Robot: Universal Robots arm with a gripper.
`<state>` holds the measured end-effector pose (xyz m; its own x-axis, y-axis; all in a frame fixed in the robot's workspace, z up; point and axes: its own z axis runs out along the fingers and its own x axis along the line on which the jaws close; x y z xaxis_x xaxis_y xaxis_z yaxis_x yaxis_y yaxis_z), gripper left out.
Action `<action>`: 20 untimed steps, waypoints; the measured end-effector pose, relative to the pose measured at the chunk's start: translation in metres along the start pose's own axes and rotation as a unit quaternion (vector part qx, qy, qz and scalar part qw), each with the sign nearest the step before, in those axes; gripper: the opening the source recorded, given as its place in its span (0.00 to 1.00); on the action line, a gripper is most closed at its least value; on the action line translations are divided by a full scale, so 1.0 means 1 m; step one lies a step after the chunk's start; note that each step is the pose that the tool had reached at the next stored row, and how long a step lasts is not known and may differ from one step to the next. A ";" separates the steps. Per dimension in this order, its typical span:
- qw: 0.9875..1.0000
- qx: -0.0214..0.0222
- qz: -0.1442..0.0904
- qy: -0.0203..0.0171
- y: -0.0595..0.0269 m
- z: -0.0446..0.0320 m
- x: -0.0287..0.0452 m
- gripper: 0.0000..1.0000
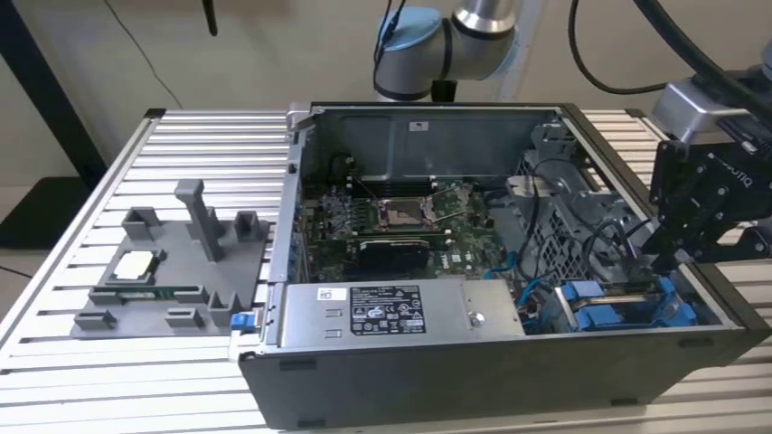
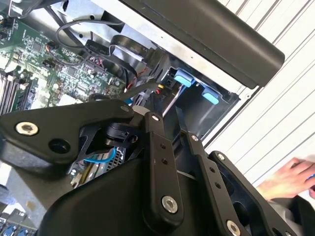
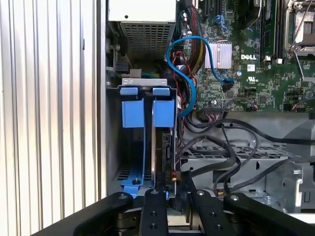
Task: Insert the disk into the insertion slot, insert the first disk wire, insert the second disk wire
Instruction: 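Insert the second disk wire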
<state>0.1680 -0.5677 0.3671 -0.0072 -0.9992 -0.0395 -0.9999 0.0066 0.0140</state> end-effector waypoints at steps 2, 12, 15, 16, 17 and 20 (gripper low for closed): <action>1.000 0.000 0.000 0.000 -0.0017 0.0000 0.0000 0.27; 1.000 -0.001 0.000 0.000 -0.0137 -0.0001 -0.0001 0.27; 1.000 -0.001 0.000 0.000 -0.0152 -0.0005 -0.0002 0.27; 1.000 -0.001 0.000 0.000 -0.0151 -0.0014 -0.0003 0.27; 1.000 -0.001 0.000 0.000 -0.0151 -0.0027 -0.0004 0.27; 1.000 -0.001 0.000 0.000 -0.0151 -0.0091 -0.0016 0.27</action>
<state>0.1832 -0.5666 0.3761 -0.0073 -0.9992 -0.0394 -0.9998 0.0067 0.0163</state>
